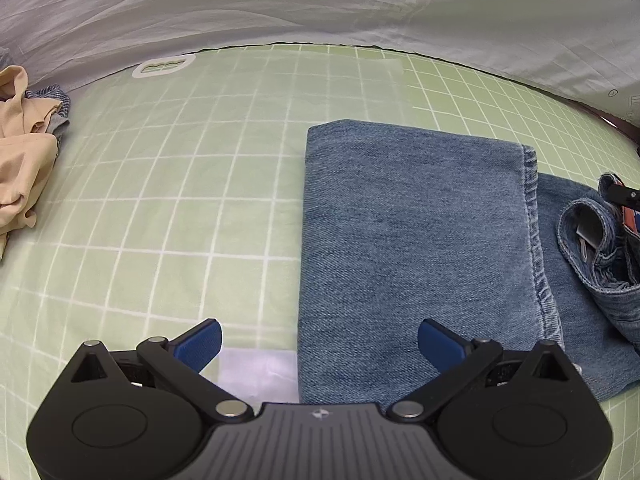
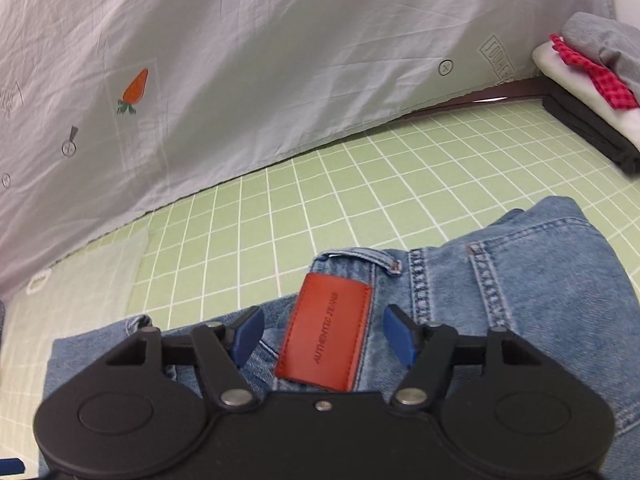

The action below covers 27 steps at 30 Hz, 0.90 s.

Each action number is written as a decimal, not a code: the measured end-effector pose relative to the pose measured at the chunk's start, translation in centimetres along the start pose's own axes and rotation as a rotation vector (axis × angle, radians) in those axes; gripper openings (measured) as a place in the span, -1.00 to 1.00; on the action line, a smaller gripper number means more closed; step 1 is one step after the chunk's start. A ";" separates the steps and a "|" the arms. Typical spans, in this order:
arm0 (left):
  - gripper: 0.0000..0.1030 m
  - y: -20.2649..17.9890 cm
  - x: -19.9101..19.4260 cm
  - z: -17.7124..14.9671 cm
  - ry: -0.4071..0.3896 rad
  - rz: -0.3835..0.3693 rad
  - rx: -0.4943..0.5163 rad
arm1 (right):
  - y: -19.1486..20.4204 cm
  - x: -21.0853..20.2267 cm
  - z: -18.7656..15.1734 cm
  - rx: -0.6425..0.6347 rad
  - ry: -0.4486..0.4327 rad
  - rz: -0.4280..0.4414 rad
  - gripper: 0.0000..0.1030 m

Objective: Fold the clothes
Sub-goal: 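Pinch the waistband by the red leather patch with the right gripper and straighten it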

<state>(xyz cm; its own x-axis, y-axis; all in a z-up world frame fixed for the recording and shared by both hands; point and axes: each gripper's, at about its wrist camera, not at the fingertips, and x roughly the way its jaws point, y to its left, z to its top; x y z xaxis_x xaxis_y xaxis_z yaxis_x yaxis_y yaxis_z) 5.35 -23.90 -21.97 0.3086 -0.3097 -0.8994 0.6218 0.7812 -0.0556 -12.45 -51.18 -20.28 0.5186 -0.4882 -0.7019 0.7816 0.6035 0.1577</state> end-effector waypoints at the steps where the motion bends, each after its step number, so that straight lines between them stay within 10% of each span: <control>1: 0.99 0.1 0.2 0.0 0.008 0.001 -0.005 | 0.5 0.3 -0.1 -0.032 0.004 -0.026 0.35; 6: 0.99 0.4 1.1 -0.3 0.044 -0.005 -0.022 | -0.2 -0.8 -0.7 -0.047 -0.030 -0.051 -0.31; 13: 1.00 -0.2 1.4 -0.4 0.048 -0.005 -0.009 | 2.4 -4.5 -0.7 -0.146 -0.084 0.143 -0.42; 21: 1.00 0.0 1.2 -0.7 0.050 -0.016 0.006 | 4.5 -1.6 -2.7 -0.241 0.039 0.145 -0.08; 27: 1.00 -0.1 1.2 -0.8 0.053 -0.012 -0.003 | 3.2 -4.8 -1.2 -0.186 -0.049 0.158 0.38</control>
<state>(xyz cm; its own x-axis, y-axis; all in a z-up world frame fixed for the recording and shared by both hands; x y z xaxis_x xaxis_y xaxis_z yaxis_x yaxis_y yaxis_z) 5.12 -23.89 -23.36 0.2630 -0.2899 -0.9202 0.6233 0.7791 -0.0673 -12.86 -46.15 -17.25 0.6492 -0.4058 -0.6433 0.6147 0.7781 0.1294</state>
